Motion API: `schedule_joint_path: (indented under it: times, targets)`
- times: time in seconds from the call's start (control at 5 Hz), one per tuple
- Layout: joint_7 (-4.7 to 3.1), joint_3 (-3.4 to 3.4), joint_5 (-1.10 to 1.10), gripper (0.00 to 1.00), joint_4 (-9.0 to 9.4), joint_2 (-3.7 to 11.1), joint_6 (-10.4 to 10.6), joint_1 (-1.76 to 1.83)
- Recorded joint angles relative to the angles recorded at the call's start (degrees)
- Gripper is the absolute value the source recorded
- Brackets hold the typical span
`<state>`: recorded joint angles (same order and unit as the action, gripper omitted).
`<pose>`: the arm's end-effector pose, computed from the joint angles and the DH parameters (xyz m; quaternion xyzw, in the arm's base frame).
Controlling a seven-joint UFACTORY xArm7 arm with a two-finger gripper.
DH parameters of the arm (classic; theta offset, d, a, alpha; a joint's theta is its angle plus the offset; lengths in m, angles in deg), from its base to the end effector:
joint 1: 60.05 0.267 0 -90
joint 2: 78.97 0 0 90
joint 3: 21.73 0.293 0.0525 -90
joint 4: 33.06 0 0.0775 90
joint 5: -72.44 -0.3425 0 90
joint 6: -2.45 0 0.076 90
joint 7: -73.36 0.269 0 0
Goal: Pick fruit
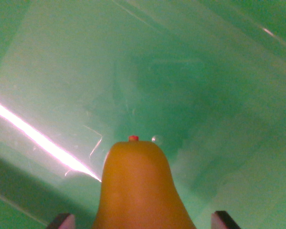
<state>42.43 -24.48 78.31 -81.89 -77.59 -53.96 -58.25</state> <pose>0.3977 -0.0254 0.1073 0.9536 0.2880 -0.0862 0.0179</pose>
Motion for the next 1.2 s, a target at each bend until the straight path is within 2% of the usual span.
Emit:
schedule_joint_path:
  times: [0.2,0.4,0.6,0.8,1.0,1.2]
  targets:
    - [-0.18,0.04,-0.08,1.00,-1.56,-1.01,-2.56,0.03]
    - [-0.18,0.04,-0.08,1.00,-1.56,-1.01,-2.56,0.03]
    - [-0.36,0.07,-0.16,1.00,-3.20,-2.07,-5.26,0.06]
    - [-0.36,0.07,-0.16,1.00,-3.20,-2.07,-5.26,0.06]
    - [-0.55,0.11,-0.24,1.00,-4.82,-3.12,-7.92,0.09]
    - [-0.55,0.11,-0.24,1.00,-4.82,-3.12,-7.92,0.09]
